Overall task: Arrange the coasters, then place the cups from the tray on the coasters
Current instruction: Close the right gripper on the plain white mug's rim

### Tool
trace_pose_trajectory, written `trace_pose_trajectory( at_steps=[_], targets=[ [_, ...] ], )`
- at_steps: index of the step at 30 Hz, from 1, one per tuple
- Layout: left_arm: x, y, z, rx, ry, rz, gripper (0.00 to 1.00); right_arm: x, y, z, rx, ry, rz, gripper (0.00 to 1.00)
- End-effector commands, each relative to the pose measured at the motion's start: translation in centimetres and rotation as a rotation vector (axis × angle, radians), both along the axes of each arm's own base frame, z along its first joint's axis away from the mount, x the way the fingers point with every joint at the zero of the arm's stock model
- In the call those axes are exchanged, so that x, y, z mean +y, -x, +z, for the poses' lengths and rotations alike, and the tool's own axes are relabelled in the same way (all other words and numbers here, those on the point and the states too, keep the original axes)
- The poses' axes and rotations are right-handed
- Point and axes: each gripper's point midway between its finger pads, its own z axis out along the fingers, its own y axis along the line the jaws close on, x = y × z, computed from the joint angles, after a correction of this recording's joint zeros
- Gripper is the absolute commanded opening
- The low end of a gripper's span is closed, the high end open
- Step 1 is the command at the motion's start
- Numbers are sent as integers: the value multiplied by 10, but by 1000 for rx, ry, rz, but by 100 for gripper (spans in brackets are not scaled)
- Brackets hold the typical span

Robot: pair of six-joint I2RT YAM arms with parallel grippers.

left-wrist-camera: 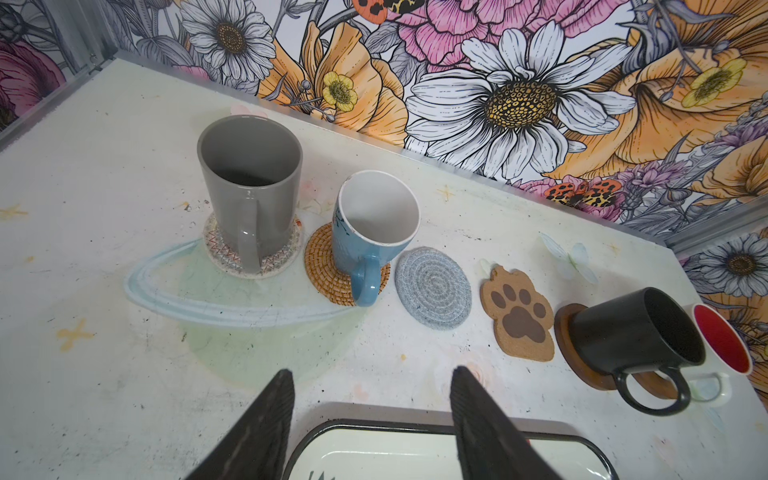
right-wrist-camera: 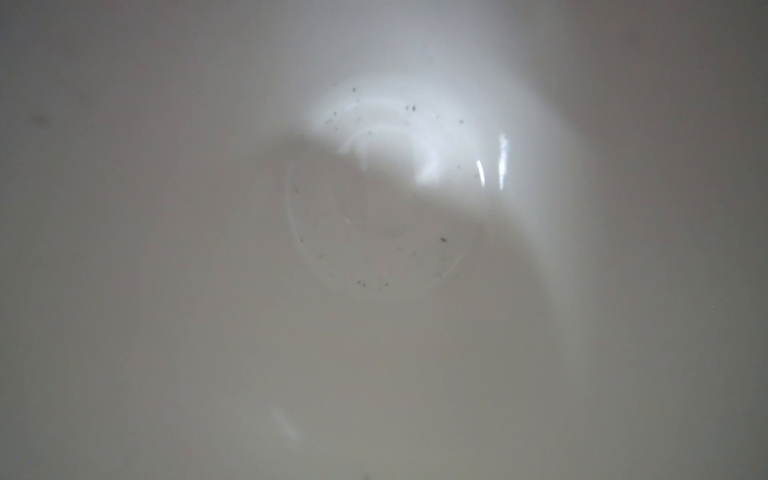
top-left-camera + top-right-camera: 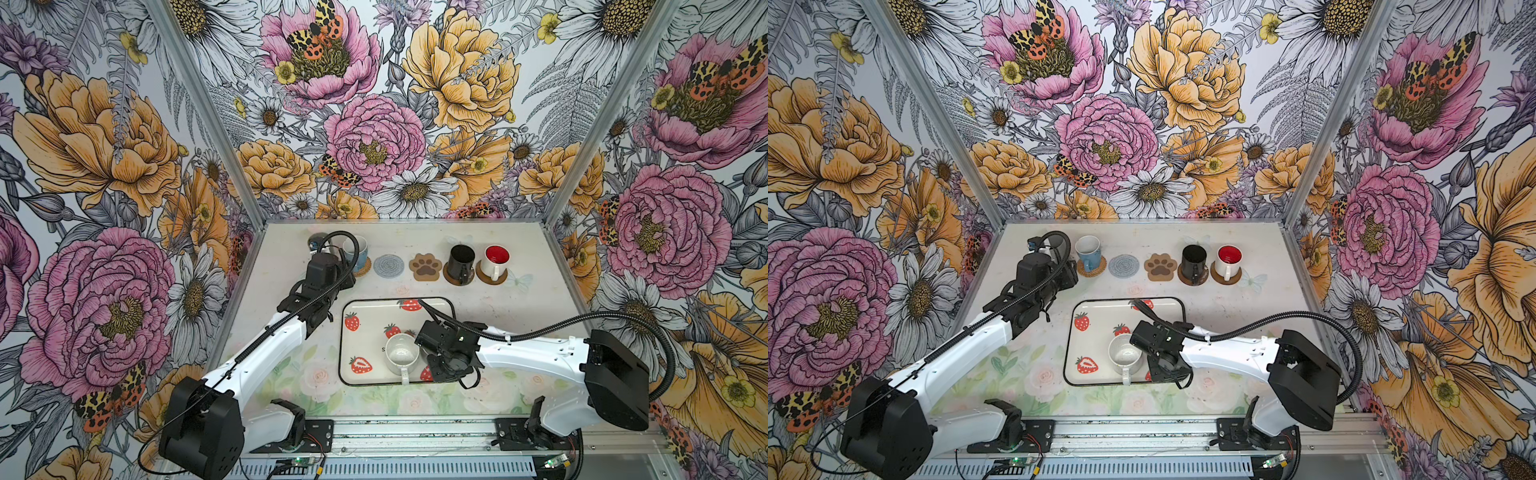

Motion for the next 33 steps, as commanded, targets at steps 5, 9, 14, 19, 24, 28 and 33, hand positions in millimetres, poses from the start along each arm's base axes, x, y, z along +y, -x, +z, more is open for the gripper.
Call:
trace_pose_trajectory(
  at_steps=[5,9,14,19,24,28,33],
  targets=[
    [0,-3,2,-15,12,-10,62,2,-14,5,-78,-30,-40,30],
    [-1,-3,1,-12,11,-11,62,2,-16,5,-89,-33,-41,30],
    [-1,-3,2,-13,11,-12,62,3,-18,6,-99,-37,-43,30],
    [-1,-3,1,-11,11,-12,62,2,-22,10,-128,-47,-49,30],
    [-1,-3,1,-13,14,-10,62,2,-26,13,-152,-51,-55,30],
    [-1,-4,1,-12,12,-11,62,3,-27,11,-156,-50,-54,30],
    [-1,-4,1,-13,10,-10,62,4,-28,10,-159,-48,-51,26]
  ],
)
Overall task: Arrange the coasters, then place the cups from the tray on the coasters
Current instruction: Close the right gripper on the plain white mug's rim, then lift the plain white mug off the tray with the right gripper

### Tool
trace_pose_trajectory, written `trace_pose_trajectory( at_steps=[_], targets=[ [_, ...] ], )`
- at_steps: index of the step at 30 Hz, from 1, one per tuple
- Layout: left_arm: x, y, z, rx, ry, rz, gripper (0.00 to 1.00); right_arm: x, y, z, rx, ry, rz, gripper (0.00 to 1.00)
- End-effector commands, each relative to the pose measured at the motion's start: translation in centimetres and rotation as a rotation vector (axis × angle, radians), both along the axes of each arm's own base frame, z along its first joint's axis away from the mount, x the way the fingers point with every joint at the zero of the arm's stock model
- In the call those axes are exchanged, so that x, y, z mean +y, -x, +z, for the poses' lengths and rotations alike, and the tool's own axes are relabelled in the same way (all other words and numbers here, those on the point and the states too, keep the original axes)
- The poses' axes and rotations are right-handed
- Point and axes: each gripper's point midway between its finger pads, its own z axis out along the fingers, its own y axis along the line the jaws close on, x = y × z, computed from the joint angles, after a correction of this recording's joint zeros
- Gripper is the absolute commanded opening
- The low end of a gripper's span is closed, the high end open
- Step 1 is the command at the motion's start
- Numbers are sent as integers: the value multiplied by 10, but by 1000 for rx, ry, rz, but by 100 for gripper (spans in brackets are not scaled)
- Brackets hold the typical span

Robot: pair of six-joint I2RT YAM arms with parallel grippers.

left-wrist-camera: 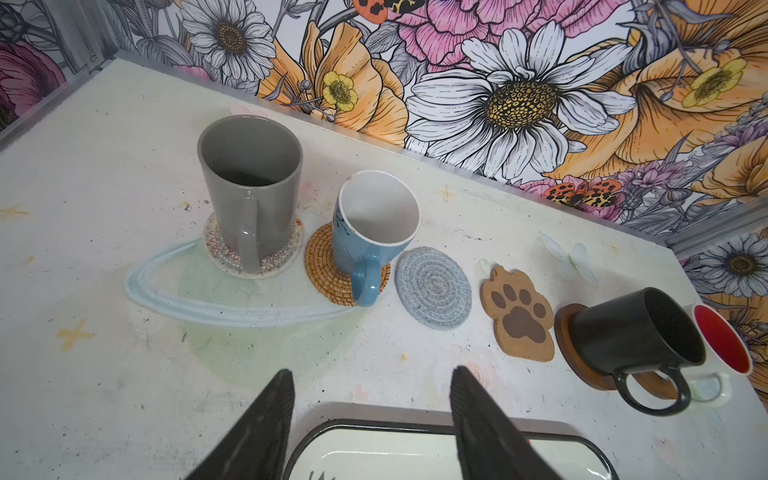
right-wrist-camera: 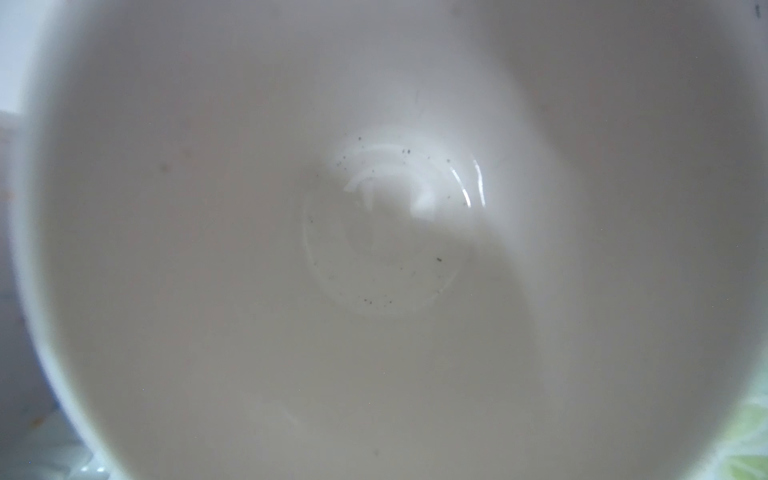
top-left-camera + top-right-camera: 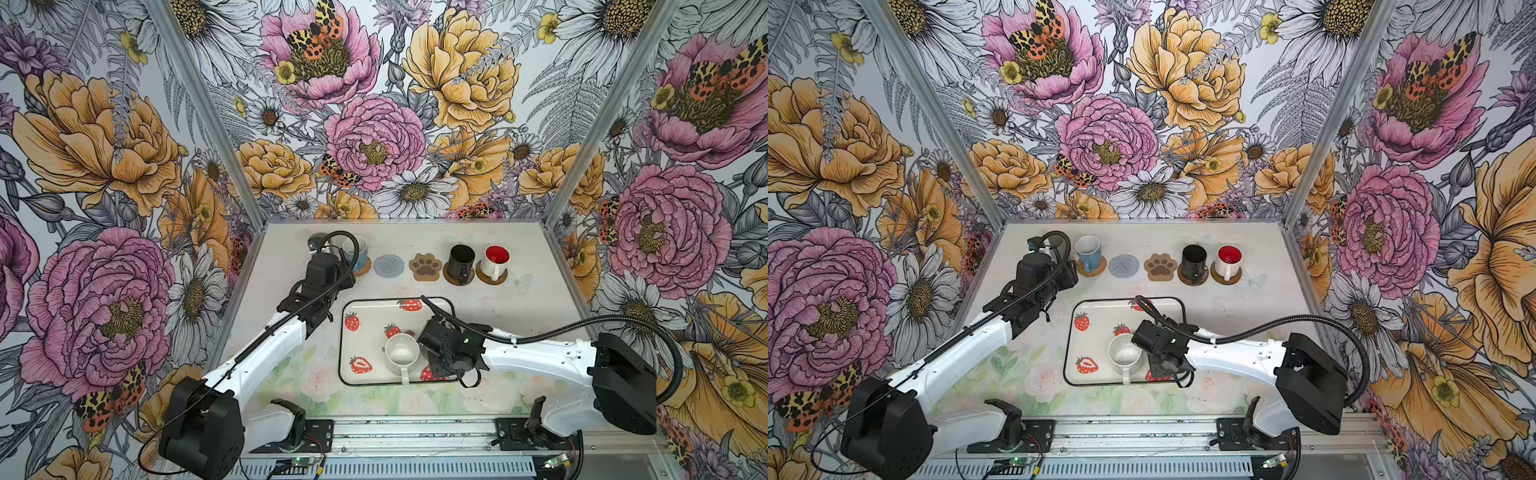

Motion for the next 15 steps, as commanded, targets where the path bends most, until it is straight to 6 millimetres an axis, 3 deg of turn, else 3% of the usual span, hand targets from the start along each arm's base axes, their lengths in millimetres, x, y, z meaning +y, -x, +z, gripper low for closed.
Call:
trace_pose_trajectory(
  at_steps=[1,9,15],
  targets=[
    [-1,-4,1,-13,10,-11,62,1,-11,5,-51,-14,-31,23],
    [-2,-5,1,-11,7,-13,62,1,-14,8,-64,-13,-30,0],
    [-1,-5,0,-10,4,-14,62,6,-20,15,-78,-23,-8,0]
  ],
)
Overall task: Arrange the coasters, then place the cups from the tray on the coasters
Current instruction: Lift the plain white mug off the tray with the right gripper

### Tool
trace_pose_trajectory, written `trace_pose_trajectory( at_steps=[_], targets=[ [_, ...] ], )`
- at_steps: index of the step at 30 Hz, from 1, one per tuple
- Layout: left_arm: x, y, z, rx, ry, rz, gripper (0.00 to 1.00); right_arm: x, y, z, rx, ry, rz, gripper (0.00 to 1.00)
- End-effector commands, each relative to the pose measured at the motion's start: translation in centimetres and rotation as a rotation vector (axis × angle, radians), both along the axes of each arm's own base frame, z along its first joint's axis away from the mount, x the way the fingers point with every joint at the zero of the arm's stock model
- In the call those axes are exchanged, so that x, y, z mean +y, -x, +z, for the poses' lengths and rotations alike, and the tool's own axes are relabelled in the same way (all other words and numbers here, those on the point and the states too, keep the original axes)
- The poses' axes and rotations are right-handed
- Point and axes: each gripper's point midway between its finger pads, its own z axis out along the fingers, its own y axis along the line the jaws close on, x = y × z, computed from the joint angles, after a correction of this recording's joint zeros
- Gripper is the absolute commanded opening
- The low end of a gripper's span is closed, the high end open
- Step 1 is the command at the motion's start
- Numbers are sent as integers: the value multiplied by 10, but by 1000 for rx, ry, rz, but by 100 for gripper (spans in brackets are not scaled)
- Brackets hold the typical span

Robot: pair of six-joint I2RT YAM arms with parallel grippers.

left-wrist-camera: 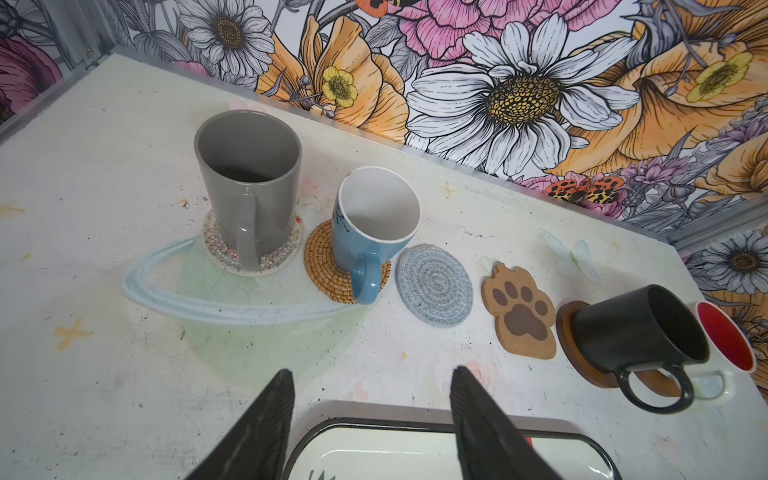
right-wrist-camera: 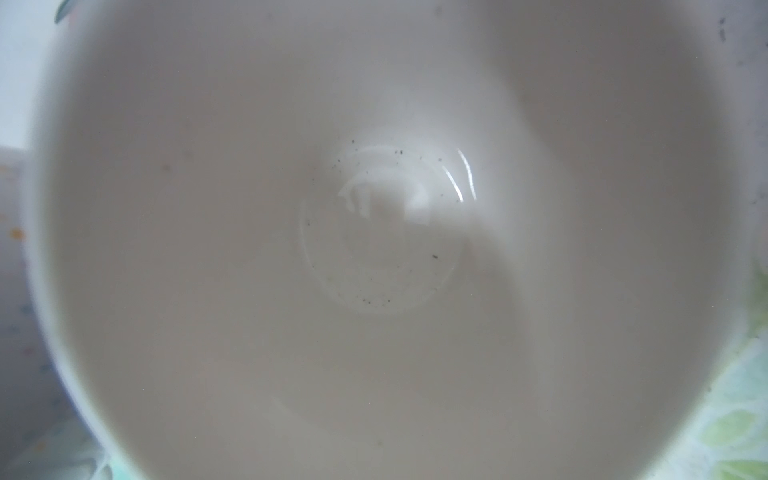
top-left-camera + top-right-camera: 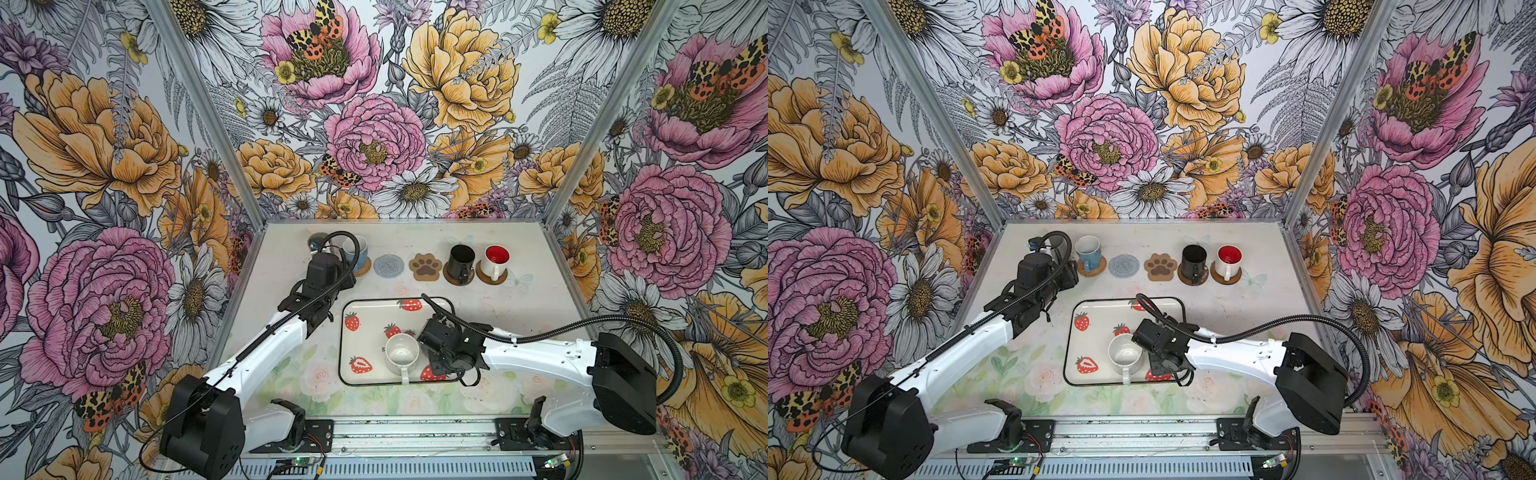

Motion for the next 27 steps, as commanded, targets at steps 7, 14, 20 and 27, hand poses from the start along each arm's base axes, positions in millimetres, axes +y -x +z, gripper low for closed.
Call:
trace_pose_trajectory(
  at_steps=[7,14,20,27],
  targets=[
    [1,-4,3,-18,5,-7,62,12,-20,27,-79,-54,11,0],
    [1,-5,1,-15,5,-7,62,11,-32,40,-98,-73,17,0],
    [2,-5,-1,-10,2,-3,62,13,-47,52,-113,-77,32,0],
    [3,-7,-2,-6,1,0,62,16,-76,65,-140,-85,26,0]
  ],
)
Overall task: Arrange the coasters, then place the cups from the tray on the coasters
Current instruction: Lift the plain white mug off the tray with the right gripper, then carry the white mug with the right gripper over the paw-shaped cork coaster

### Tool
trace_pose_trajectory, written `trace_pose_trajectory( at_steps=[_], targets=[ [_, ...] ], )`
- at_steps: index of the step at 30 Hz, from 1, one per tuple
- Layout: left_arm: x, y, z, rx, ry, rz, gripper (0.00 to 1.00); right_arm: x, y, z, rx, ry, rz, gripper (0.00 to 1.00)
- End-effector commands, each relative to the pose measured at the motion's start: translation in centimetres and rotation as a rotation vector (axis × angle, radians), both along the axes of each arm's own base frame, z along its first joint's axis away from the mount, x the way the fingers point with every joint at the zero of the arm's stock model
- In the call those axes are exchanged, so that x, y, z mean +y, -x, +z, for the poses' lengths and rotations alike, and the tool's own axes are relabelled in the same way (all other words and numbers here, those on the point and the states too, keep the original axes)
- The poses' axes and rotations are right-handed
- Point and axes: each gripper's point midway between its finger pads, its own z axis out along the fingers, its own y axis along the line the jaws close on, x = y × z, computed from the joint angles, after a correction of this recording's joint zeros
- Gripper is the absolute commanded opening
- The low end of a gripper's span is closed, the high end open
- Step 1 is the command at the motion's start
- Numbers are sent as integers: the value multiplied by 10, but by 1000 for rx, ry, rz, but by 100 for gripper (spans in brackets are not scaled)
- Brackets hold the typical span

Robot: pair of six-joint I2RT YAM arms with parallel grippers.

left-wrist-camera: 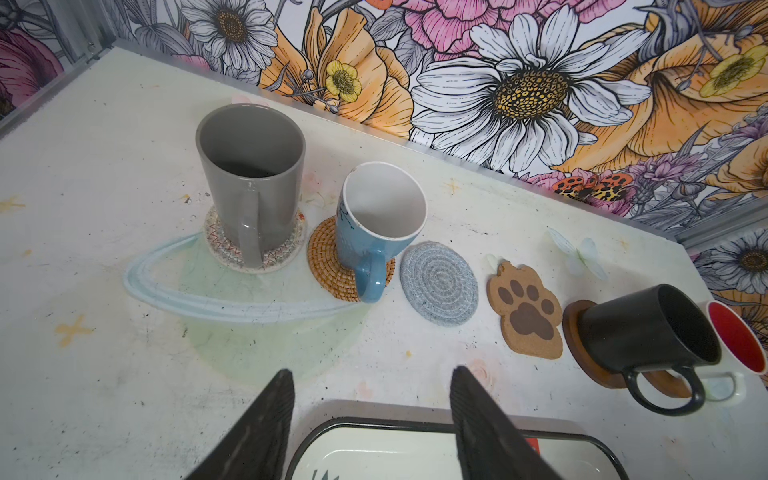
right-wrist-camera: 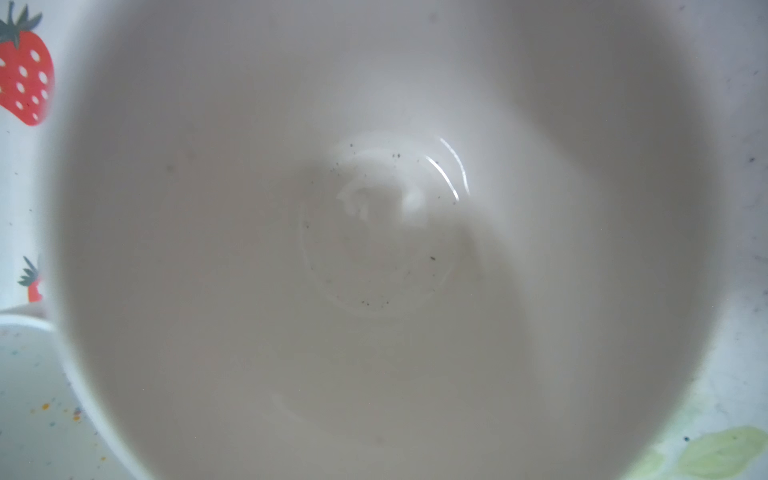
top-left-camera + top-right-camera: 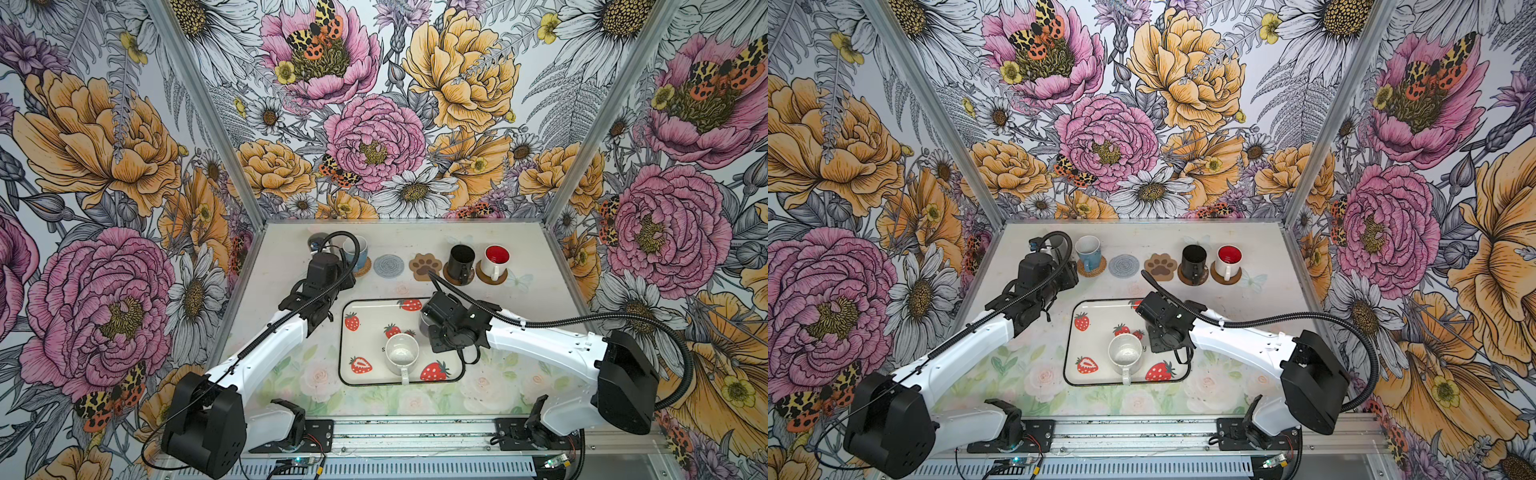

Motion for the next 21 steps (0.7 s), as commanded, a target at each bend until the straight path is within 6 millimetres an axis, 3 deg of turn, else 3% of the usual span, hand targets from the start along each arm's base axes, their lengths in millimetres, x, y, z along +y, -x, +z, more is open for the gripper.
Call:
trace_pose_trajectory(
  at_steps=[1,7,10,15,21],
  targets=[
    [1,-5,3,-21,5,-4,62,12,-25,21,-73,-32,26,0],
    [3,-6,3,-20,6,-1,62,17,-46,24,-79,-29,50,0],
    [3,-5,3,-22,7,-1,62,6,-68,27,-97,-18,5,0],
    [5,-4,5,-26,12,0,62,4,-96,35,-140,3,-4,0],
    [9,-2,8,-39,20,8,62,2,-120,31,-140,18,-7,0]
  ],
)
